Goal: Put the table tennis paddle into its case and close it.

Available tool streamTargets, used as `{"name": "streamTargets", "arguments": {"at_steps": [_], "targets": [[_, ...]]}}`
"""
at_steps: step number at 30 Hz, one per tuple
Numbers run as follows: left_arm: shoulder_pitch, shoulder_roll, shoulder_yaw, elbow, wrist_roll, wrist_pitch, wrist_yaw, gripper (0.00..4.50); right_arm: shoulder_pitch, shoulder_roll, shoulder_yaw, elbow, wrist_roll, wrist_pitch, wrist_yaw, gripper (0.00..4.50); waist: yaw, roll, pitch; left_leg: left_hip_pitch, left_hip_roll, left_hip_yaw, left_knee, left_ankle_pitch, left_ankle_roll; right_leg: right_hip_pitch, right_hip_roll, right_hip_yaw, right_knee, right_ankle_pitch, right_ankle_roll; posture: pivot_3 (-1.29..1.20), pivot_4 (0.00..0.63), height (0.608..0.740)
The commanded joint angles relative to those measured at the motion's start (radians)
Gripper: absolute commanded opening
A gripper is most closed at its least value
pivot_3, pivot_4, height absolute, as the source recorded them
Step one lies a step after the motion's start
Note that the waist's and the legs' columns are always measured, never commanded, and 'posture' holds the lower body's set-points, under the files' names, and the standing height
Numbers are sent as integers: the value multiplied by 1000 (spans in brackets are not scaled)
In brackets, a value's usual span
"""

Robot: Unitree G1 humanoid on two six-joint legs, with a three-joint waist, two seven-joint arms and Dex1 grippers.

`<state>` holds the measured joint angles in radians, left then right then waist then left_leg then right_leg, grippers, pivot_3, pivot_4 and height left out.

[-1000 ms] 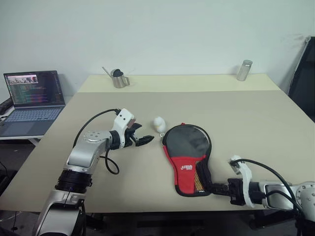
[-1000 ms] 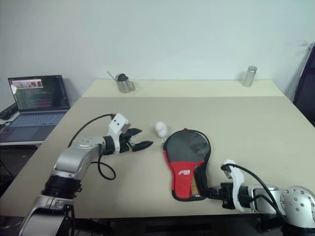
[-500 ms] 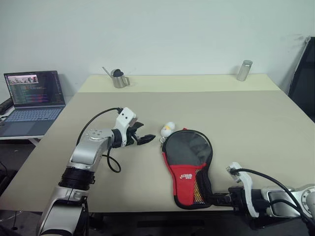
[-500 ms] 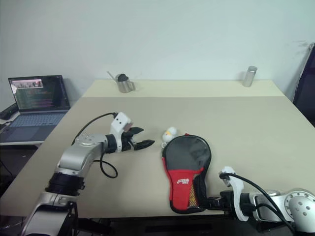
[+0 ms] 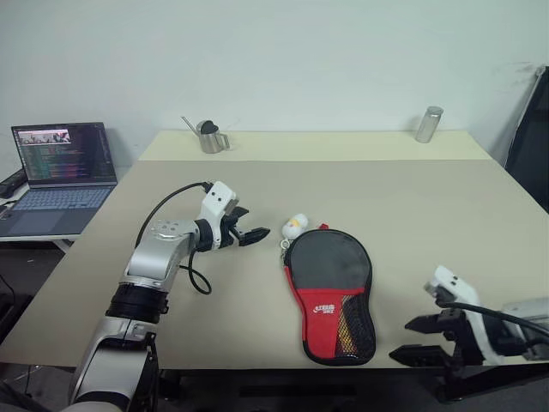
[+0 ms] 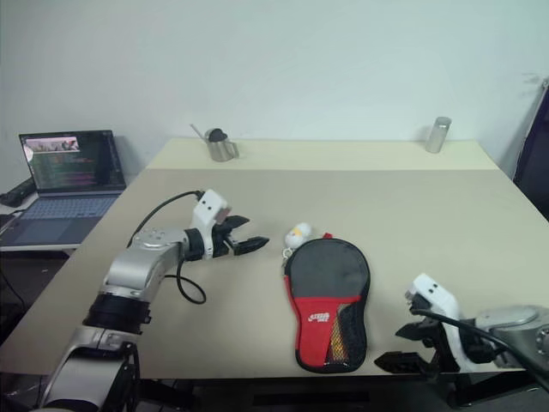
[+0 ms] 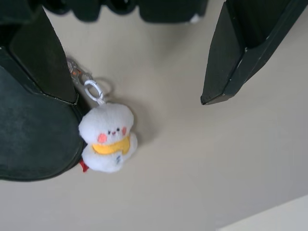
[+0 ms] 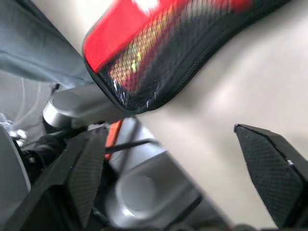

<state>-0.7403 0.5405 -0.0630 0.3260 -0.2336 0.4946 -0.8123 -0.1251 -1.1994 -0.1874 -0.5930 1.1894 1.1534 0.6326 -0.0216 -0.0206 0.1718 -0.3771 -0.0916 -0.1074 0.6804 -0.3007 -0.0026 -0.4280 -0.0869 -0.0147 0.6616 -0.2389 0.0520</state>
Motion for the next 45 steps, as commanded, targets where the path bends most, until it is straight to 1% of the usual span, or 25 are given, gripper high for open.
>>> {"name": "streamTargets", "arguments": {"at_steps": [1,2,3,4,6,8,10,12,13,15,17,21,25,29,34,36,39,41,45], "targets": [[-70,-31,47,11,-16,-2,35,4500,-249,129,50,13,-133,-163,-37,4458,-5,-3,2,2,0,0,0,0,0,2,0,0,0,0,0,0,150,740],[-78,-41,44,15,-16,0,35,4500,-320,186,122,40,-225,-179,-101,4458,-7,-6,3,5,1,0,0,0,1,5,0,1,0,0,0,0,150,740],[-89,-53,37,20,-16,-1,29,4500,-376,249,211,76,-348,-226,-151,4458,-6,-8,3,9,1,-1,-1,-1,2,9,0,2,-1,0,0,0,150,740],[-101,-64,32,29,-14,-3,24,4500,-412,305,284,114,-453,-275,-182,4458,-5,-10,2,10,1,-1,-1,-2,2,9,0,2,-2,0,0,0,150,740],[-128,-90,19,56,-4,-6,23,4500,-444,418,397,202,-620,-368,-236,4458,-3,-12,1,11,1,-1,-2,0,-1,9,0,3,-2,0,0,0,150,740],[-163,-119,-2,95,11,2,25,4500,-444,540,482,307,-738,-446,-280,4458,2,-12,1,10,0,-1,-2,0,-1,8,-1,3,-1,0,0,0,150,740],[-199,-144,-34,152,48,7,42,4500,-432,641,522,406,-825,-508,-316,4458,6,-12,1,5,-1,-1,-1,1,-2,3,-1,3,-1,0,0,0,150,740],[-236,-170,-54,223,87,14,81,4500,-416,719,519,474,-862,-542,-330,4458,8,-12,1,-3,-3,-1,1,1,-2,-4,-2,3,-1,0,0,0,150,740],[-255,-187,-59,262,101,7,100,4500,-407,746,522,500,-882,-554,-332,4458,8,-12,1,-7,-3,-1,2,1,-2,-8,-2,3,0,1,0,0,150,740],[-281,-226,-68,318,120,-17,120,4500,-382,786,531,531,-908,-560,-320,4458,6,-12,1,-9,-4,1,1,1,-2,-12,-2,3,0,1,0,0,150,740],[-291,-246,-75,344,134,-33,114,4500,-362,804,540,535,-929,-554,-299,4458,4,-12,0,-9,-3,1,1,1,-2,-12,-2,2,0,1,0,0,150,740],[-303,-286,-91,418,178,-47,152,4500,-323,813,572,519,-962,-542,-242,4458,-4,-12,0,-6,-3,1,1,1,-2,-11,-1,3,3,1,0,0,150,740],[-297,-312,-99,467,217,-43,195,4500,-320,843,557,524,-981,-533,-239,4458,-10,-11,-1,-3,-2,2,1,1,-2,-9,-1,4,4,1,0,0,150,740],[-295,-319,-90,514,249,-38,266,4500,-318,848,549,523,-1004,-526,-218,4458,-10,-11,-4,-3,-2,2,1,1,-2,-9,-1,4,5,1,0,0,150,740],[-296,-341,-19,526,200,-51,320,4500,-308,851,553,519,-1025,-515,-199,4458,-9,-11,-10,0,-2,2,1,1,-2,-7,-1,4,5,2,0,0,150,740],[-297,-349,11,516,178,-57,330,4500,-303,854,553,514,-1031,-510,-195,4458,-9,-11,-10,3,-2,1,1,1,-2,-3,0,4,5,3,0,0,150,740],[-292,-358,62,485,123,-49,310,4500,-296,860,552,507,-1040,-504,-190,4458,-10,-11,-10,13,-2,0,-1,1,-2,7,0,4,3,3,0,0,150,740],[-283,-357,79,460,99,-42,275,4500,-291,860,551,505,-1045,-503,-188,4458,-9,-11,-10,13,-2,0,-1,1,-2,8,0,3,2,3,0,0,150,740],[-274,-342,85,447,101,-38,264,4500,-285,864,549,500,-1054,-498,-187,4458,-9,-11,-10,13,-2,1,-1,1,-2,8,0,4,2,3,0,0,150,740]]}}
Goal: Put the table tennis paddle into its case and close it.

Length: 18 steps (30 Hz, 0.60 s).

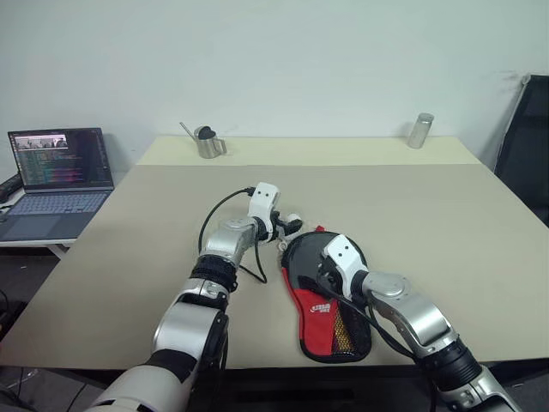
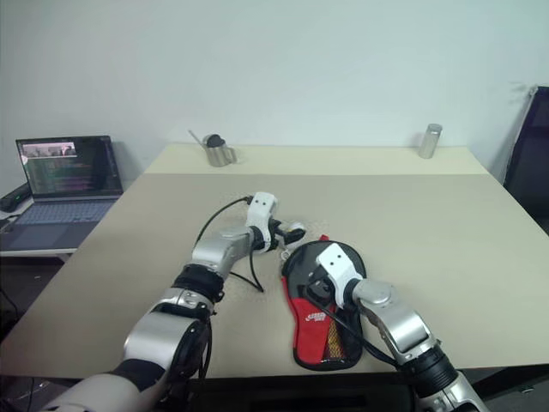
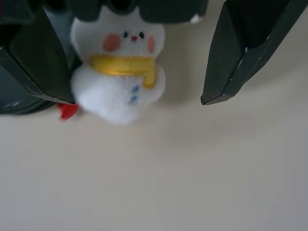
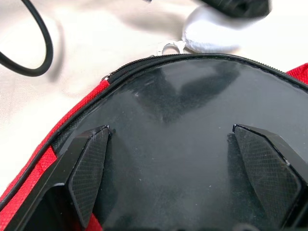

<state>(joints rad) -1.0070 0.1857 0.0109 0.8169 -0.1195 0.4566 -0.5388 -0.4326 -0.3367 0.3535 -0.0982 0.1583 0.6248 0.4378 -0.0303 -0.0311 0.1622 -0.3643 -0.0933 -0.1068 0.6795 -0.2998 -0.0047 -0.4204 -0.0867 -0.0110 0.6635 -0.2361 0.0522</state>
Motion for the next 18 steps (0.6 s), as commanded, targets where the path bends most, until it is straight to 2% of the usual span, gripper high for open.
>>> {"name": "streamTargets", "arguments": {"at_steps": [1,7,18], "targets": [[-8,14,9,-39,-7,-1,-5,4500,24,2,8,4,-25,31,8,4458,0,0,0,0,0,0,0,0,0,0,0,0,0,0,0,0,150,740],[-32,-2,-30,78,72,-20,92,4500,33,7,10,-12,-37,44,15,4458,1,0,0,0,0,0,0,0,0,0,0,0,0,0,0,0,150,740],[-31,-27,-74,169,127,-53,129,4500,45,9,1,-36,-44,72,21,4458,0,0,-1,0,0,0,0,0,0,0,0,0,0,0,0,0,150,740]]}}
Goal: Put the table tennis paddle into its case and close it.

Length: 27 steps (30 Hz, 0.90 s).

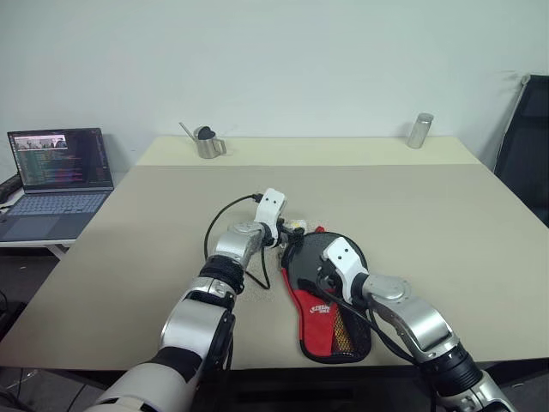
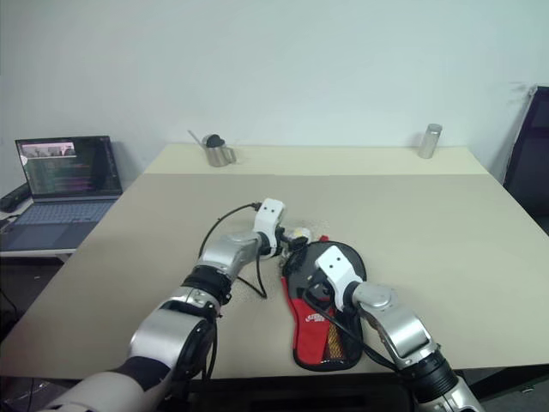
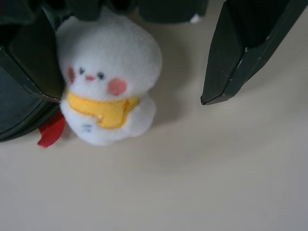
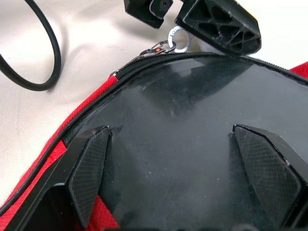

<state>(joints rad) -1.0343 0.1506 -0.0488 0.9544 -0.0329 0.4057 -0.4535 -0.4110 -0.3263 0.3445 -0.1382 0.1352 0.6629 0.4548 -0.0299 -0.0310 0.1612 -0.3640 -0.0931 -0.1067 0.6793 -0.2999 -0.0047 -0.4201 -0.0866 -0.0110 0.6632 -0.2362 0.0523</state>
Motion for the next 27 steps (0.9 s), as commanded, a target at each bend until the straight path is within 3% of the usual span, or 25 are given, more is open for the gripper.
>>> {"name": "streamTargets", "arguments": {"at_steps": [1,5,8,16,19,27], "targets": [[-4,9,-14,37,42,-3,56,4500,25,-1,10,2,-21,36,4,4458,0,0,-1,0,0,0,0,0,0,0,0,0,0,0,0,0,150,740],[-8,8,-8,46,39,-11,80,4500,30,2,10,-1,-21,40,1,4458,0,0,-2,0,0,0,0,0,0,0,0,0,0,0,0,0,150,740],[-11,7,-4,52,34,-16,89,3920,29,5,11,0,-22,41,1,4500,-1,0,-3,1,0,0,0,0,0,0,0,0,0,0,0,0,150,740],[-7,11,-10,49,44,-10,95,1184,26,9,10,7,-29,42,7,4500,-3,1,-4,1,1,0,0,0,0,0,0,0,1,0,0,0,150,740],[-18,19,-16,65,60,-38,125,432,22,11,12,10,-32,44,12,4500,-3,1,-4,1,1,1,0,0,0,0,0,0,1,0,0,0,150,740],[-138,25,-80,226,157,-258,249,289,13,8,38,15,-30,60,61,4500,-4,1,-4,1,1,0,0,0,0,0,1,0,1,0,0,0,150,740]]}}
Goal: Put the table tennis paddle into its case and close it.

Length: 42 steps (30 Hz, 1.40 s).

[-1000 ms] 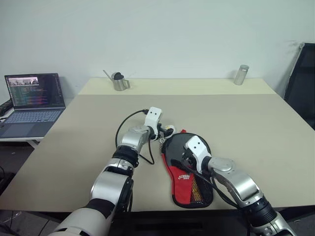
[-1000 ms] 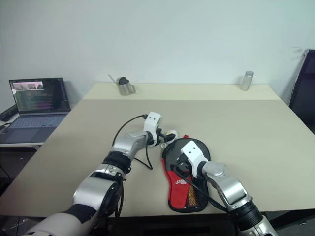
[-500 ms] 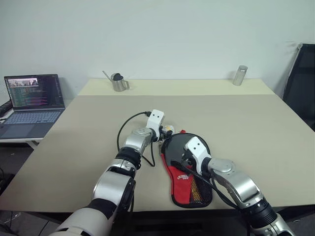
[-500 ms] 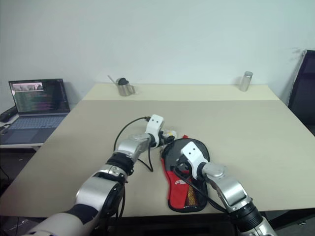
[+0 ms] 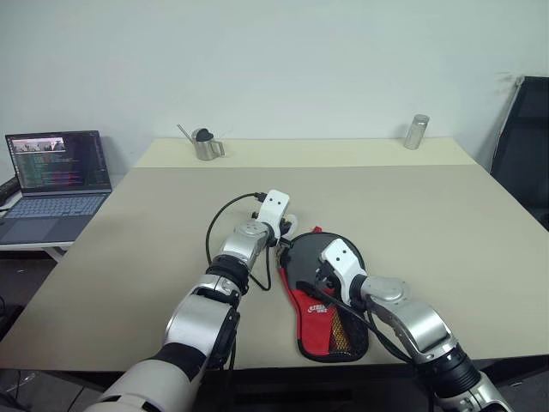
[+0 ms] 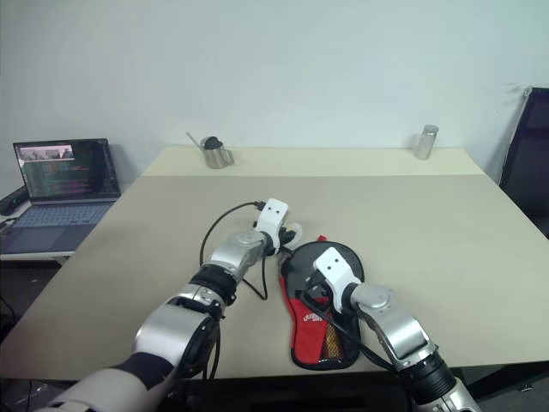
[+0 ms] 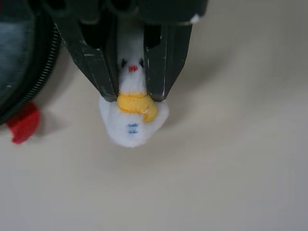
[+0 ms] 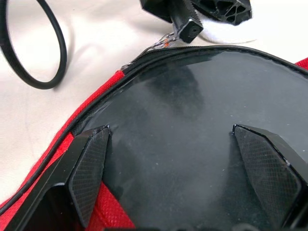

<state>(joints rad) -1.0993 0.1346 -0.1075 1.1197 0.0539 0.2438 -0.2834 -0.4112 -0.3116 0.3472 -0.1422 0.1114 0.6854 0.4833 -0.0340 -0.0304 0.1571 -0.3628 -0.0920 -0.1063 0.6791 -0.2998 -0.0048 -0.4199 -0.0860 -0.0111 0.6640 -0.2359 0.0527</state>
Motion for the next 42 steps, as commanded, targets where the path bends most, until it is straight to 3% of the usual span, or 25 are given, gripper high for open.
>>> {"name": "streamTargets", "arguments": {"at_steps": [1,7,19,29,42], "targets": [[-95,38,-36,91,92,-125,93,288,15,-8,39,15,-4,45,42,4500,1,0,0,0,0,0,0,0,0,0,0,0,0,0,0,0,150,740],[-189,18,-111,207,219,-230,173,287,16,-13,60,0,-5,66,85,4500,4,0,0,-1,-1,0,-1,0,0,0,0,-1,-2,0,0,0,150,740],[-259,-74,-320,263,502,-305,302,287,42,11,81,-59,19,158,111,4500,4,0,0,-2,-1,0,-2,0,0,-1,0,-1,-3,-1,1,0,150,740],[-278,-167,-416,270,632,-357,422,287,84,36,85,-136,35,240,83,4500,9,-1,1,-2,-1,-1,-2,0,0,-1,0,-1,-3,-1,2,0,150,740],[-205,-280,-531,278,739,-445,355,287,81,71,79,-181,52,307,47,4500,23,0,0,-3,-2,-1,-2,0,0,0,-1,-2,-4,-3,5,0,150,740]]}}
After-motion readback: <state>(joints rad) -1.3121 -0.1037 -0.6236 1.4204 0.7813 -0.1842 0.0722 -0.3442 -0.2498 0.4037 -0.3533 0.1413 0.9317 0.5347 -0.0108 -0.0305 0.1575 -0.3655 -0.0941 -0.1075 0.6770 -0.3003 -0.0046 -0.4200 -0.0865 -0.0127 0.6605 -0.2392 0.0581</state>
